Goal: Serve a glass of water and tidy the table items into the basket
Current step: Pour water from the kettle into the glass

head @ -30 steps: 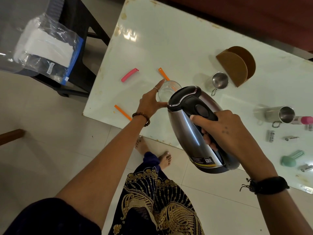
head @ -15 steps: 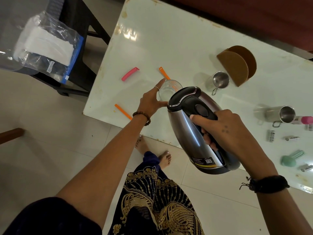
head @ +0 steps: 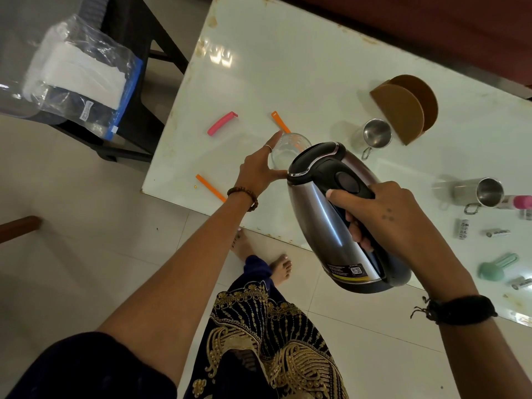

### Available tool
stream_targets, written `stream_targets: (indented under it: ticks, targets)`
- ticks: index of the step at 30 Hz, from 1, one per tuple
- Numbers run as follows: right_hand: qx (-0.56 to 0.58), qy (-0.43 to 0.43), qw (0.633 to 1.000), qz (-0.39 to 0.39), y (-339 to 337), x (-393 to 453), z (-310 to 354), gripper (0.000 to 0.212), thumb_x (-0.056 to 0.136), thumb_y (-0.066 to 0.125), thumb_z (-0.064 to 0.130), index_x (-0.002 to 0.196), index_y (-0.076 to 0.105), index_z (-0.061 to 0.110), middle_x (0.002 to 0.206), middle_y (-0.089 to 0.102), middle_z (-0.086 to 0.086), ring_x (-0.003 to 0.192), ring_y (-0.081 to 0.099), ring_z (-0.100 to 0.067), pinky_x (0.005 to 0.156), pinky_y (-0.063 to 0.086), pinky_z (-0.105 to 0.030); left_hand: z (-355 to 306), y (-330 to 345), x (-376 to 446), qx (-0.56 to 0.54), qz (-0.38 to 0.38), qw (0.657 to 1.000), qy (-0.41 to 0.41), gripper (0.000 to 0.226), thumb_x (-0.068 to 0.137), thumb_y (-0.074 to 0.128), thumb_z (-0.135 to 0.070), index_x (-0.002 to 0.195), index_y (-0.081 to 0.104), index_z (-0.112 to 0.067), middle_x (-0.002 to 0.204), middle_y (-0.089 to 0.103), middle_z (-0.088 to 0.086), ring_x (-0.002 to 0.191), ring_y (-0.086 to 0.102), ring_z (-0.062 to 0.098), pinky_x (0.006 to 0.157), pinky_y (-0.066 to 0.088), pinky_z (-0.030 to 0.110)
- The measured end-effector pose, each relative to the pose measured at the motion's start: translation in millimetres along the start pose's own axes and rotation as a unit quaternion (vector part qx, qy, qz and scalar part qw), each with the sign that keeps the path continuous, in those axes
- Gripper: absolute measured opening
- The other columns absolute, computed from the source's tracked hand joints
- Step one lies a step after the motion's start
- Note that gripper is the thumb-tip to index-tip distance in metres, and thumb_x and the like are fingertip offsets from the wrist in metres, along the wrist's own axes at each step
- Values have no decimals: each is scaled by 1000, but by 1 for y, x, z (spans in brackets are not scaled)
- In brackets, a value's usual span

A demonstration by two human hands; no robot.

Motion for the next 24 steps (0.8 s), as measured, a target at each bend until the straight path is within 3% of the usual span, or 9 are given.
stream_targets:
  ticks: [4, 8, 13, 18, 21, 24]
  targets:
    - [14, 10, 1000, -3, -1, 0, 1, 43, 84, 58, 33, 53, 55, 4, 40, 54, -5, 30, 46, -8, 41, 43, -18, 0, 1, 0, 9, 2, 1000, -1, 86, 74, 73, -25, 145, 24, -22, 135, 52, 10, 122, 48, 31, 100, 40, 41]
    - [13, 24, 1000, -9, -3, 1, 1, 36, 84, 59, 22, 58, 56, -3, 44, 55, -11, 29, 42, -10, 41, 42, -17, -1, 1, 1, 10, 3, 1000, 0, 86, 74, 73, -26, 145, 23, -22, 138, 50, 8, 124, 47, 30, 100, 40, 41]
    - [34, 32, 999, -18, -3, 1, 0, 39, 82, 61, 27, 57, 57, -3, 41, 54, -9, 28, 42, -10, 37, 40, -15, -1, 0, 0, 2, 0, 1000, 4, 86, 74, 73, -26, 145, 24, -22, 139, 50, 8, 127, 45, 28, 102, 38, 41]
    - [5, 3, 1000, -2, 0, 2, 2, 45, 85, 57, 39, 51, 56, 10, 38, 53, 2, 32, 50, -6, 40, 45, -15, -3, 0, -1, -1, 2, 1000, 6, 85, 76, 72, -26, 145, 24, -20, 139, 49, 8, 127, 44, 29, 103, 38, 38]
    - [14, 14, 1000, -8, -1, 3, 2, 40, 84, 59, 31, 53, 56, 6, 37, 53, -1, 30, 47, -7, 43, 43, -22, -3, 0, -1, -1, 1, 1000, 3, 83, 76, 72, -26, 145, 24, -22, 141, 47, 7, 130, 42, 29, 105, 35, 41]
    - [20, 21, 1000, -10, -1, 3, 3, 35, 82, 61, 26, 55, 56, 4, 38, 53, -3, 28, 45, -7, 43, 40, -20, -3, 0, -1, 5, -2, 1000, 2, 82, 77, 70, -26, 145, 24, -23, 140, 48, 6, 130, 41, 28, 104, 34, 39]
Point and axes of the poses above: each hand's wrist, its own x-axis towards the middle knuckle, its own y-axis out of the palm, z = x × y, the point moved 7 cm from there along x, towards the middle knuckle
